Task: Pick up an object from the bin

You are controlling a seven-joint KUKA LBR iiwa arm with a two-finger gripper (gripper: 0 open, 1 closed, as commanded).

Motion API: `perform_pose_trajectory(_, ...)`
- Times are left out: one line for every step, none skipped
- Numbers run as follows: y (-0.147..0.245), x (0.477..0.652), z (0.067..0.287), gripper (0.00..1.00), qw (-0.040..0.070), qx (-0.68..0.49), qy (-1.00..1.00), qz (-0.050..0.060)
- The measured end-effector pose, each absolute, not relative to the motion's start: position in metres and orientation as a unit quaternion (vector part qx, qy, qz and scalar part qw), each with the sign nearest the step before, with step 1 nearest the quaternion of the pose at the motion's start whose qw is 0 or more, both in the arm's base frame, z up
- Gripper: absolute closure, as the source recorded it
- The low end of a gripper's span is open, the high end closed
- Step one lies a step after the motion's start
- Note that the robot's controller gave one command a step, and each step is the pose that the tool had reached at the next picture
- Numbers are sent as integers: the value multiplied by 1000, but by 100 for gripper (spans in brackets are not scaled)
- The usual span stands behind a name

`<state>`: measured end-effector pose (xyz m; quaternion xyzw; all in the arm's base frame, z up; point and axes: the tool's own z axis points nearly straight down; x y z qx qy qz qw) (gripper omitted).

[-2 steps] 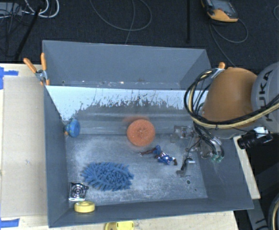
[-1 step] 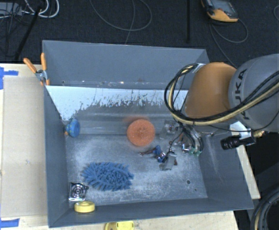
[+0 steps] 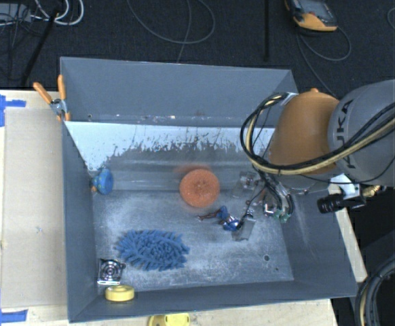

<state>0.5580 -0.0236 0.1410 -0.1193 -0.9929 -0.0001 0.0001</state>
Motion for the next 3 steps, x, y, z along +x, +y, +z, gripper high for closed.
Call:
perform_pose_trajectory(-35, 552, 74, 0, -1, -202, -979, 0)
perform_pose_trajectory(-34, 548, 65, 100, -1, -210, -978, 0)
perform_pose_trajectory(-33, 547, 66, 100, -1, -211, -977, 0)
